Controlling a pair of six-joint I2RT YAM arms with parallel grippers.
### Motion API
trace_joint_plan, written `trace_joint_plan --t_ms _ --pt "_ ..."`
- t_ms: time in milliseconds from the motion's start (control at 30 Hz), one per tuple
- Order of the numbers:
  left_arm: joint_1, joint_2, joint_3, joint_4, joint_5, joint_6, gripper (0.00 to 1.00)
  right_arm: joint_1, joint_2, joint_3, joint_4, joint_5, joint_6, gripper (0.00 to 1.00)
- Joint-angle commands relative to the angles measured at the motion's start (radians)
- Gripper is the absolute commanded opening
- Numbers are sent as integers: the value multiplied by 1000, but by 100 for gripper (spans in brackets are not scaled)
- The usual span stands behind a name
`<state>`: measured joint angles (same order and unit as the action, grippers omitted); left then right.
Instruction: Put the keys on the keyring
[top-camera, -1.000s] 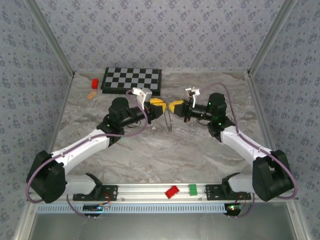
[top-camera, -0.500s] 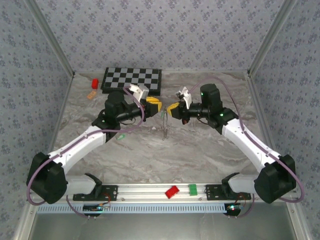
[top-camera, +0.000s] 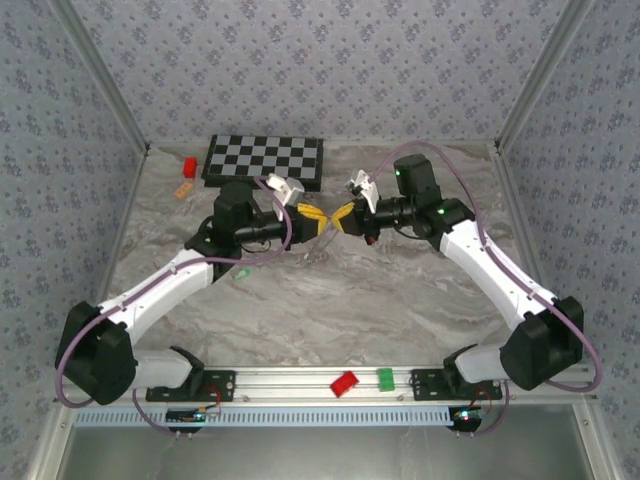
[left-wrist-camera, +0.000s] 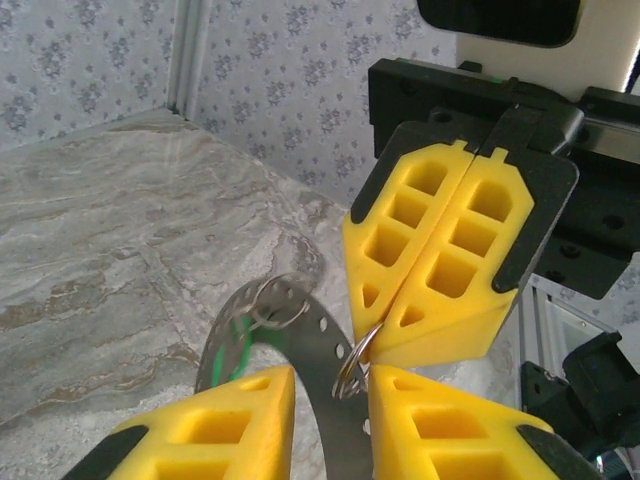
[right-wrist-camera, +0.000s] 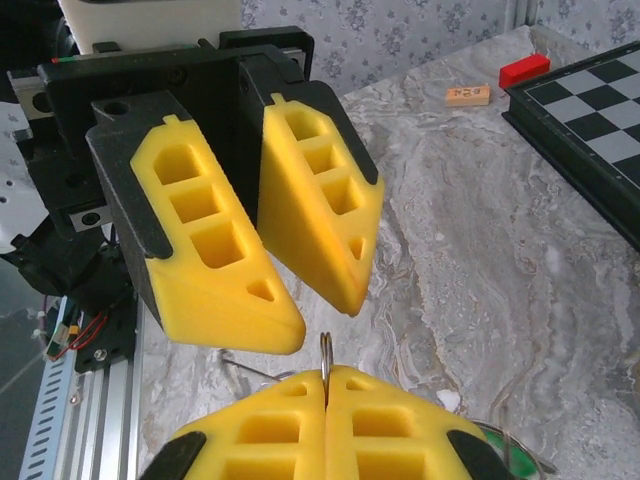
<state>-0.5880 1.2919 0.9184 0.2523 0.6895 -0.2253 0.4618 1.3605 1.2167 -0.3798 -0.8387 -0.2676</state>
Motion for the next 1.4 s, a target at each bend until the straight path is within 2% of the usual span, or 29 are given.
trace_joint_plan --t_ms 0,100,300,367,500,567,600,767,867,967,1100,1367 --pt "7 15 45 0 68 17 24 11 4 32 -16 -36 -21 0" --pt "7 27 53 -1 79 15 22 15 5 32 -13 -47 -19 0" --pt "8 46 71 -23 114 20 8 18 5 30 -11 -55 -18 0" --pt "8 48 73 -24 124 21 0 17 4 27 -9 -57 -18 0" --pt "7 50 71 -20 135 20 0 15 -2 19 2 -53 -10 0" --pt "7 46 63 7 118 3 0 7 -12 4 33 -46 19 16" --pt "8 44 54 28 109 -9 0 0 -19 -7 55 -46 38 18" --pt "6 25 -4 209 47 -121 0 -80 -101 -172 352 -24 245 22" --pt "0 12 -35 302 5 -172 0 -150 -149 -291 599 -17 404 20" --pt "-20 3 -52 365 -42 -193 0 -186 -159 -363 727 -20 490 18" --pt "-58 5 -62 431 -122 -212 0 -174 -138 -391 786 -46 534 18" --pt "-92 53 -100 624 -240 -332 0 -148 -116 -460 1075 -55 730 18"
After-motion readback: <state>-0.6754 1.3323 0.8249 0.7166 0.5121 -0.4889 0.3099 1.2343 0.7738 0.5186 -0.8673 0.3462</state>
